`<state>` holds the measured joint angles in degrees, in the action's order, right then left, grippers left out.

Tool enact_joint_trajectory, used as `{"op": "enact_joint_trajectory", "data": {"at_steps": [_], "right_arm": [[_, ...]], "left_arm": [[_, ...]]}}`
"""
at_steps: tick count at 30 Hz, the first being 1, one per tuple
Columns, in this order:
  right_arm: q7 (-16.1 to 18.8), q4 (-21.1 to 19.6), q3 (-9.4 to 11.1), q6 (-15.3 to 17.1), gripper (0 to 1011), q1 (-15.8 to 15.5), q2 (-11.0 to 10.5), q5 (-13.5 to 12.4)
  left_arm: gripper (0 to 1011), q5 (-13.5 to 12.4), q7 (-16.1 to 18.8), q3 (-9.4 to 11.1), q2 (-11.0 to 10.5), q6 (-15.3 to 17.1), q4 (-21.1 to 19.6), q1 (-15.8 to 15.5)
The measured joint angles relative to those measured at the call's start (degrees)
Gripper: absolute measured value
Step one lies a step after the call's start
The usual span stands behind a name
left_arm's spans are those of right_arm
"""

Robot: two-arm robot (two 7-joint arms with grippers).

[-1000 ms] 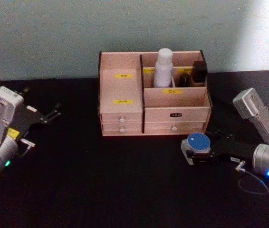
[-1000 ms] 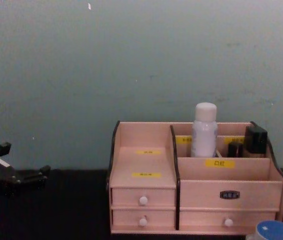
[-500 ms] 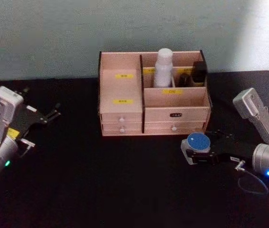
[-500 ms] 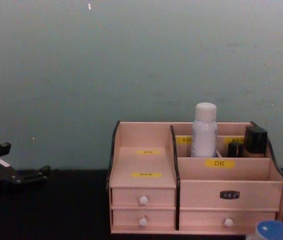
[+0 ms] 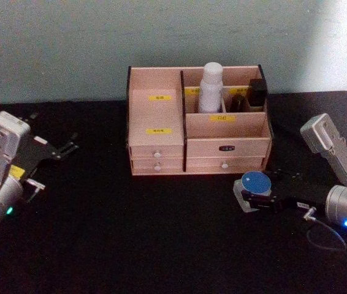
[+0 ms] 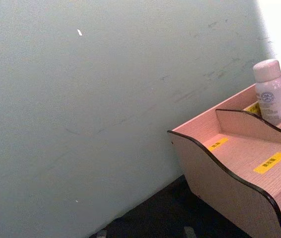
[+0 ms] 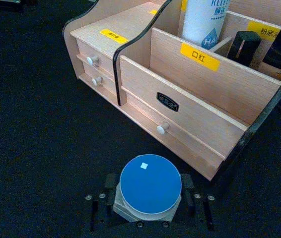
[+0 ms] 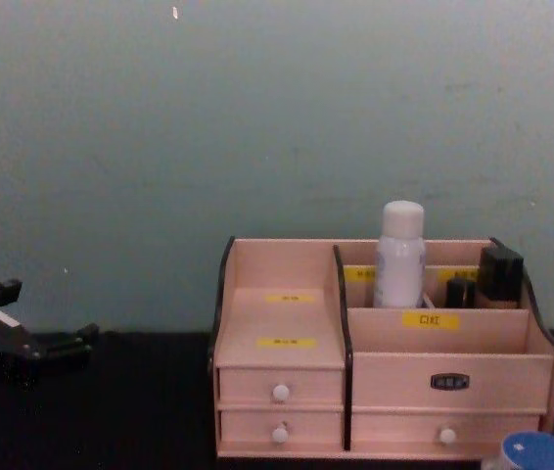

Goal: Pick up the facial cleanser and watermelon frost from the table and place them into the tiered storage box.

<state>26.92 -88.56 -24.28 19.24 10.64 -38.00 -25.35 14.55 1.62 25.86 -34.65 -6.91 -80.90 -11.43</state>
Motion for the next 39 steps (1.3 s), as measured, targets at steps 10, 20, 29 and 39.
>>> {"op": "enact_joint_trajectory", "data": {"at_steps": [10, 20, 29, 39], "right_arm": [[0.0, 0.0, 0.0, 0.1, 715, 0.0, 0.0, 0.0], [0.3, 0.0, 0.0, 0.0, 715, 0.0, 0.0, 0.0], [5.1, -0.8, -0.7, -1.8, 715, 1.7, -0.1, -2.4], [7.3, 0.7, -3.4, -4.8, 715, 6.9, 2.7, -3.3]], "left_arm": [[1001, 0.0, 0.0, 0.0, 0.0, 0.0, 0.0, 0.0], [1001, 0.0, 0.0, 0.0, 0.0, 0.0, 0.0, 0.0], [1001, 0.0, 0.0, 0.0, 0.0, 0.0, 0.0, 0.0], [1001, 0.0, 0.0, 0.0, 0.0, 0.0, 0.0, 0.0]]}}
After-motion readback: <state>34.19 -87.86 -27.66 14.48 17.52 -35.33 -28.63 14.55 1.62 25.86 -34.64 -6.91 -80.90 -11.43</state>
